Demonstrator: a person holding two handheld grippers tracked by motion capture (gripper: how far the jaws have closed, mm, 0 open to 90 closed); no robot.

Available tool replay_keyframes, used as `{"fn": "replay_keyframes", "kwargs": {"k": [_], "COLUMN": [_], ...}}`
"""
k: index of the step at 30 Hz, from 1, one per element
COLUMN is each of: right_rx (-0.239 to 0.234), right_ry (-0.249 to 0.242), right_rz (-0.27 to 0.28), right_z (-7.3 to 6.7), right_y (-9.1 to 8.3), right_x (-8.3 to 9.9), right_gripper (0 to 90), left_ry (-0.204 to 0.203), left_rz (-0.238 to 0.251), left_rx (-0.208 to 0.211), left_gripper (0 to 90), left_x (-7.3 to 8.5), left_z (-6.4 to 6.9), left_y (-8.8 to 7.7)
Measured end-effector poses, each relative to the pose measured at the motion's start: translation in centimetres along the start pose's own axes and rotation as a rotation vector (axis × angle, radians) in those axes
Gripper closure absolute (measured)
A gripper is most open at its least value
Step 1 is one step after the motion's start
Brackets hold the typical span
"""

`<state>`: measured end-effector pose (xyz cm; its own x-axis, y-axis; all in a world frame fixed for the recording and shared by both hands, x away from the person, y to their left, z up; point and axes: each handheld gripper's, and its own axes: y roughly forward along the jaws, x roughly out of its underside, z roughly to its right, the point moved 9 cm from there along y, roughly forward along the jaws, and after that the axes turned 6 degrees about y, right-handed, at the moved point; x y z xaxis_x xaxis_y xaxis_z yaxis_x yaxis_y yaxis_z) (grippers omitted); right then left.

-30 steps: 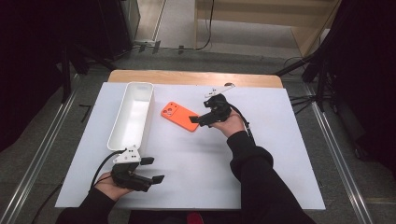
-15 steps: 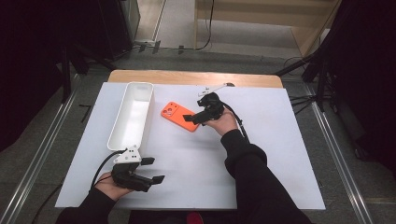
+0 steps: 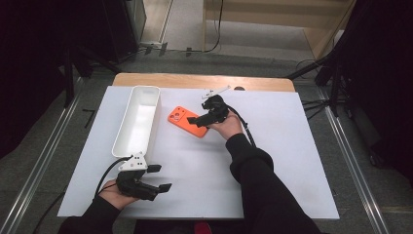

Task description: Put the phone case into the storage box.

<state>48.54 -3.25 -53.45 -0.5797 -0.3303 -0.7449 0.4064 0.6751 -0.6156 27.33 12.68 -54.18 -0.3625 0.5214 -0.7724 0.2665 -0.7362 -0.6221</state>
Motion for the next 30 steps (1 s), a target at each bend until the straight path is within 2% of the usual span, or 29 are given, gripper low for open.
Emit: {"fn": "replay_keyframes", "kwargs": {"k": [10,13,19,30], "right_rx": [-0.024,-0.028,-0.013,-0.021], "right_ry": [0.029,0.034,0.022,0.02], "right_rz": [-0.026,-0.016,-0.032,-0.049], "right_z": [0.3,0.4,0.5,0.5], "right_y": [0.5,0.6,1.0,2.0], "right_x": [0.6,0.6,0.9,1.6], "right_gripper": [4.5,4.5,4.5,4.4], "left_ry": [-0.001,-0.002,0.0,0.002], "left_rz": [0.001,0.002,0.001,-0.001], "left_rx": [0.003,0.004,0.005,0.004], "left_gripper": [20.9,20.9,20.9,20.9], "left_x": [0.0,-0.1,0.0,0.0], "left_z": [0.1,0.1,0.1,0.0], "left_y": [0.1,0.1,0.1,0.0]}}
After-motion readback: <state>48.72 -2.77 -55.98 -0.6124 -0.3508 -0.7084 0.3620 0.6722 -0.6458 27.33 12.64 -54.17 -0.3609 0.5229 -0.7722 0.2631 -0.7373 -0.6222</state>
